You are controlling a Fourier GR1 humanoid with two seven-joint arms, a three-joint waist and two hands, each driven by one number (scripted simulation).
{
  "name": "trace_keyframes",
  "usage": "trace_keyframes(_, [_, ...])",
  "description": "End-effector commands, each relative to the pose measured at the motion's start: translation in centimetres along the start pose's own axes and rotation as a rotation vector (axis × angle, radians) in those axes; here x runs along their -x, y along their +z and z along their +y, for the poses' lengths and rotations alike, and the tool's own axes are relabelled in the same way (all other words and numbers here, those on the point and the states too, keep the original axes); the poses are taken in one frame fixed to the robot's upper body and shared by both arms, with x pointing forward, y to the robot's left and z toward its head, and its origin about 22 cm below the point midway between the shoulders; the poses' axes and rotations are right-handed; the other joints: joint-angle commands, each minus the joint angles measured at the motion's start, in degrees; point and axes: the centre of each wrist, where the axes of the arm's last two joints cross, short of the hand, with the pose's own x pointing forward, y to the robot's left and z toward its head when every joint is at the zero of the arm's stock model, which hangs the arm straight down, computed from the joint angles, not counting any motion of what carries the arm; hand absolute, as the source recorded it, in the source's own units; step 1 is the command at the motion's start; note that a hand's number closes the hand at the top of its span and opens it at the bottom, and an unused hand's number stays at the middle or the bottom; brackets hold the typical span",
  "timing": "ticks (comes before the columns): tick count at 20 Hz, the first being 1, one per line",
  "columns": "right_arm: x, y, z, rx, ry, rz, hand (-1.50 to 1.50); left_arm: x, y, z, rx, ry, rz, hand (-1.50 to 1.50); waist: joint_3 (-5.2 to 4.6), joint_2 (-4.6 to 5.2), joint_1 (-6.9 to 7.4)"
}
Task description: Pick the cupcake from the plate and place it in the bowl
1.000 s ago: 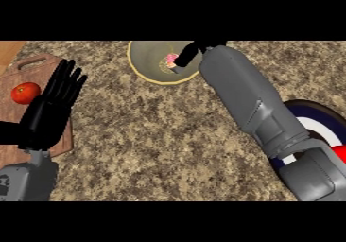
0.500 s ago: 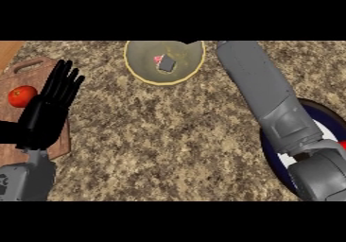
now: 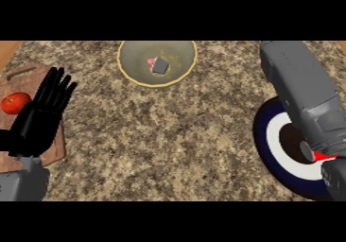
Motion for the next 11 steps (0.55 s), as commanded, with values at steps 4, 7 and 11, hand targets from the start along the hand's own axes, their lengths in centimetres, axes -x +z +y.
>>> trace_keyframes(4, [4.5, -0.3, -6.0, -0.022, -0.023, 0.016, -1.5, 0.3, -1.1, 0.0, -0.027, -0.001, 0.011, 0.0, 0.0, -0.57, -1.85])
trace_keyframes(7, [5.7, -0.1, -7.8, -0.073, -0.032, 0.023, -1.5, 0.2, 1.1, 1.4, -0.063, -0.008, 0.022, 0.0, -0.02, -1.16, -2.4])
trace_keyframes(11, [7.5, 0.3, -10.6, -0.081, -0.015, 0.017, -1.5, 0.6, 1.5, 1.4, -0.049, 0.006, 0.013, 0.0, -0.01, -1.04, -2.11])
